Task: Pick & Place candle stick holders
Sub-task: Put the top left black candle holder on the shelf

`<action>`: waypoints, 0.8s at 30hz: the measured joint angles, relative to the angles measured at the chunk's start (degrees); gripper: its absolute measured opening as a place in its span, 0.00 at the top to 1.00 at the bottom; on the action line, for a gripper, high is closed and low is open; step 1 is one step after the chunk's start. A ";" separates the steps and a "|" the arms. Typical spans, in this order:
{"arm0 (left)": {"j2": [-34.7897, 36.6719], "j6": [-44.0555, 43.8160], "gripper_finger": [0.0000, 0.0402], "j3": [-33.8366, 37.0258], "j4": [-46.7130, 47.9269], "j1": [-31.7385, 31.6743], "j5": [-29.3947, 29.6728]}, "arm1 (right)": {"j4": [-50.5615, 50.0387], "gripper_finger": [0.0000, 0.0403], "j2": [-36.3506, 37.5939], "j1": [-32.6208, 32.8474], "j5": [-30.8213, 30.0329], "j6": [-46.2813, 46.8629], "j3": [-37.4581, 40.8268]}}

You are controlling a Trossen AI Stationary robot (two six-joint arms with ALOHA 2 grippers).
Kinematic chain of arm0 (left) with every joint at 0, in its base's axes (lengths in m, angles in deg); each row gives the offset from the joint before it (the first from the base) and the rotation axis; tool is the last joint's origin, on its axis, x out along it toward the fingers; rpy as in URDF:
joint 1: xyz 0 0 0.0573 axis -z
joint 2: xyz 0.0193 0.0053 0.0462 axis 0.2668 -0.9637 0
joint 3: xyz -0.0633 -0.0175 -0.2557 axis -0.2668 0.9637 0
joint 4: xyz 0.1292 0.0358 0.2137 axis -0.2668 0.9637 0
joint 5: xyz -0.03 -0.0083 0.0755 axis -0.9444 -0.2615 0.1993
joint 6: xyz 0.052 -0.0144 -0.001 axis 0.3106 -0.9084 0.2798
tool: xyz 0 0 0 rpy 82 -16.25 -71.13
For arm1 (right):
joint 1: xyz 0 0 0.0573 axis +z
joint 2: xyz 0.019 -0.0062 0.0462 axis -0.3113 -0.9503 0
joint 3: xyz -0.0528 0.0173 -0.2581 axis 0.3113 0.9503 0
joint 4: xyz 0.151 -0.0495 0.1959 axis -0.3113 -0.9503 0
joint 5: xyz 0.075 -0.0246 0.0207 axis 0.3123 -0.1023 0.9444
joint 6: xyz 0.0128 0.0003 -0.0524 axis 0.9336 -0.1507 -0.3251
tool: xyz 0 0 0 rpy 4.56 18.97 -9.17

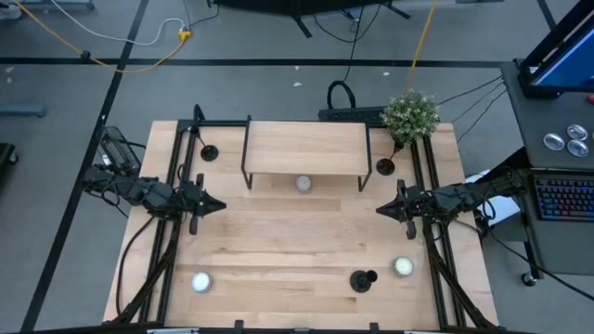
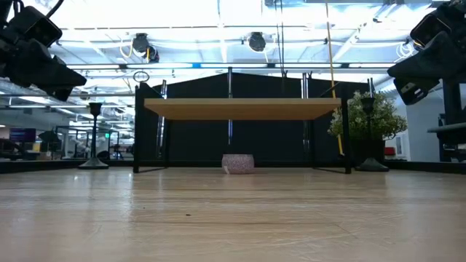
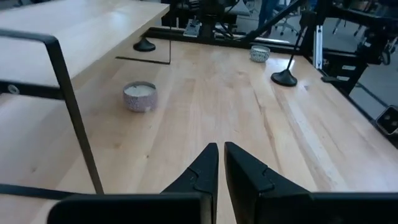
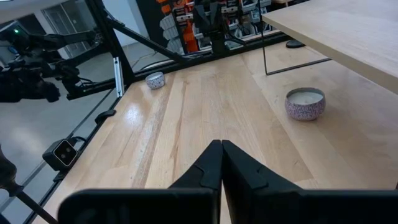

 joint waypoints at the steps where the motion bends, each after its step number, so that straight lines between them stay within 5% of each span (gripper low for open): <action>1: 0.00 0.37 0.92 0.00 -0.35 0.01 0.87 | 0.00 1.00 -0.01 0.00 0.00 0.00 0.00; 17: 0.02 -12.41 0.92 0.00 -28.14 -0.01 2.35 | 0.02 1.00 -0.01 0.00 0.00 0.00 0.00; 24: -0.53 -23.96 0.92 -0.02 -29.10 0.01 6.84 | 0.02 1.00 0.01 0.00 0.00 0.00 0.02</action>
